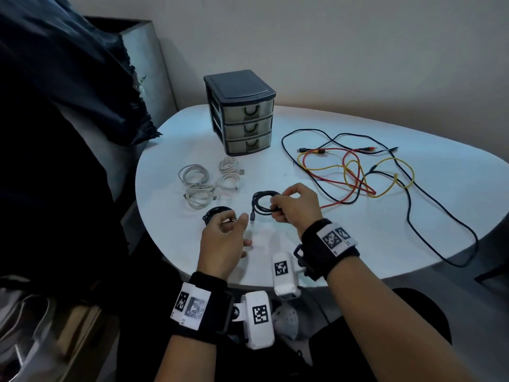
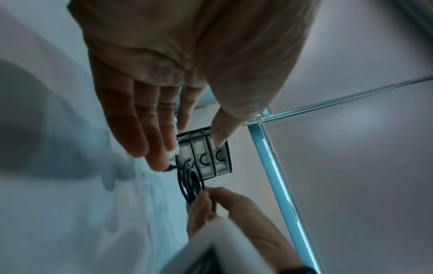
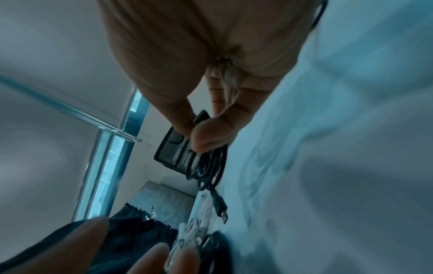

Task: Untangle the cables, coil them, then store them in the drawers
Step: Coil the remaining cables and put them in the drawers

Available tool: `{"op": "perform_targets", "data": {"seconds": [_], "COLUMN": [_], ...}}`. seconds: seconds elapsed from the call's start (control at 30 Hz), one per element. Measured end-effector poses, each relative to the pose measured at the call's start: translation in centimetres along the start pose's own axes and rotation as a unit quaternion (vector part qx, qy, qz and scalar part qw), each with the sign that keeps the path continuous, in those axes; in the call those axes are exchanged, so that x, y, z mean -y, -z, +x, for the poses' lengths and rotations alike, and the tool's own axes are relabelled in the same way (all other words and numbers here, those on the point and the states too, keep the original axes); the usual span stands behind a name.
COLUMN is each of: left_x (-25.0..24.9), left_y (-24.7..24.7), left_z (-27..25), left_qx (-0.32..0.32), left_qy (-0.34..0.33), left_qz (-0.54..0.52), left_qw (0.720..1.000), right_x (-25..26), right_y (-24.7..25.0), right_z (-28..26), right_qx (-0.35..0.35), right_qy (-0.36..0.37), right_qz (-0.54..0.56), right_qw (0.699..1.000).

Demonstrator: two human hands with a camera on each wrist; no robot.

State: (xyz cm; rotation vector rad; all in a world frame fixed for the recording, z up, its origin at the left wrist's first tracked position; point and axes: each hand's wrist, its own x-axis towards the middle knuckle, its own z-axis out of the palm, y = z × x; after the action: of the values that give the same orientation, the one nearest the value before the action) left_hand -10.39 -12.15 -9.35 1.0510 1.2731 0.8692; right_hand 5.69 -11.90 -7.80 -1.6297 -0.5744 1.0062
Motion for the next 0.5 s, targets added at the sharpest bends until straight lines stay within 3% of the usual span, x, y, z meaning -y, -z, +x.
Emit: {"op": "perform_targets", "data": {"seconds": [0.07,0.17,0.4,0.5], "left_x": [-0.1,-0.1,-0.4,-1.0], "left_y": [0.3,0.7,-0.5,-2.4], "left_z": [-0.2,-0.5,-1.1,-1.1], "left_qx": [-0.004,-0.003,0.030,0.078], "left_qy": [0.002,-0.006,-0.033,-0.021], "left_qz": [-0.006,0.004,0.013,0.005], "left_qw": [1.000,1.000,0.999,0.997], "right_x": [0.2,0.1,0.6,0.6], "right_y": [-1.3,-2.2,0.4,3.5], "right_z": [0.5,0.6,-1.5,-1.8], "right_qx": [0.045,0.072,0.051,-0.005], "right_qy": [-0.034,-0.050,0.049,0.095], "right_qz": [0.026,-0.042,-0.158,-0.227], "right_qw": [0.998,0.995,0.985,0.969]}}
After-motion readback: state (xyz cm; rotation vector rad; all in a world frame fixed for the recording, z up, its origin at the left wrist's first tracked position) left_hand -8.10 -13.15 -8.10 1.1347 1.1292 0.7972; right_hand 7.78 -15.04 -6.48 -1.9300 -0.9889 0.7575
